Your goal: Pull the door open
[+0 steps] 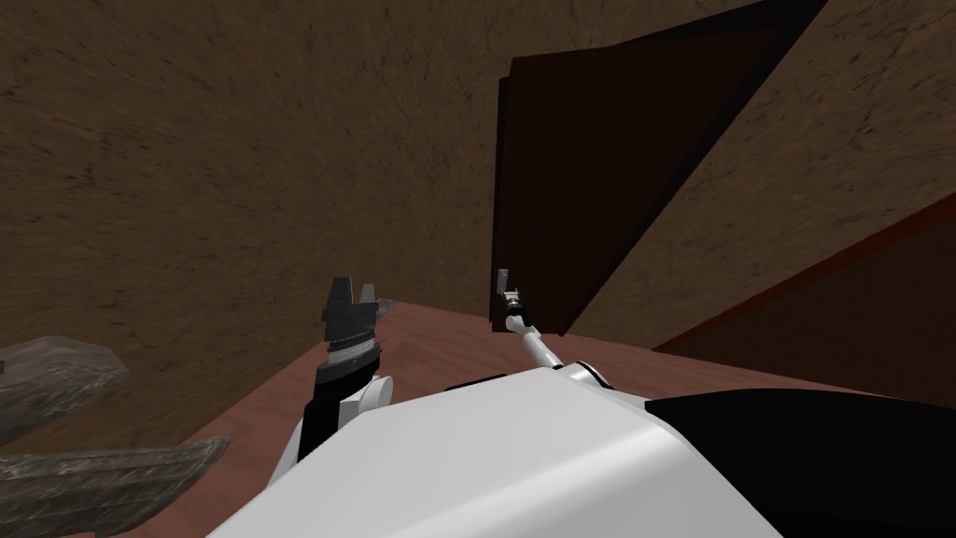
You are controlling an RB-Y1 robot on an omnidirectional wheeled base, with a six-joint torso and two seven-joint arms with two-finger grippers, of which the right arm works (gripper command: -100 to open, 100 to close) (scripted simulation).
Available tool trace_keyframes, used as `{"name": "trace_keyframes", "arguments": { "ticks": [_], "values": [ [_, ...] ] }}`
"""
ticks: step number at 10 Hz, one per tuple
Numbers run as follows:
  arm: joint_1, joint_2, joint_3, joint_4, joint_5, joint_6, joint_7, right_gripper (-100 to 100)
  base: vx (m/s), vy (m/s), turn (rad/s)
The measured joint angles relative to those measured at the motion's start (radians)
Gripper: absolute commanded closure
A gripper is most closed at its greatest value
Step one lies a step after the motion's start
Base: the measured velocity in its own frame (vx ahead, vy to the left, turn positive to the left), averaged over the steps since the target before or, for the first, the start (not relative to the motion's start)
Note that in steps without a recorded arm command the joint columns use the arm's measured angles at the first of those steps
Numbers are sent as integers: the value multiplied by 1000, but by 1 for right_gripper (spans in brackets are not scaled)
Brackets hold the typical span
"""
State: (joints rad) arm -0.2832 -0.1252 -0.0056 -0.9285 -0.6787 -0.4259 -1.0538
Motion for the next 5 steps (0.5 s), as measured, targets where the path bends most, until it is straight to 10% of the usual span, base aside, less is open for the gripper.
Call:
{"name": "trace_keyframes", "arguments": {
  "ticks": [5],
  "values": [
    [38, -103, -19, 4, -23, -11, -79, -100, 173, 21, 138]
  ]
}}
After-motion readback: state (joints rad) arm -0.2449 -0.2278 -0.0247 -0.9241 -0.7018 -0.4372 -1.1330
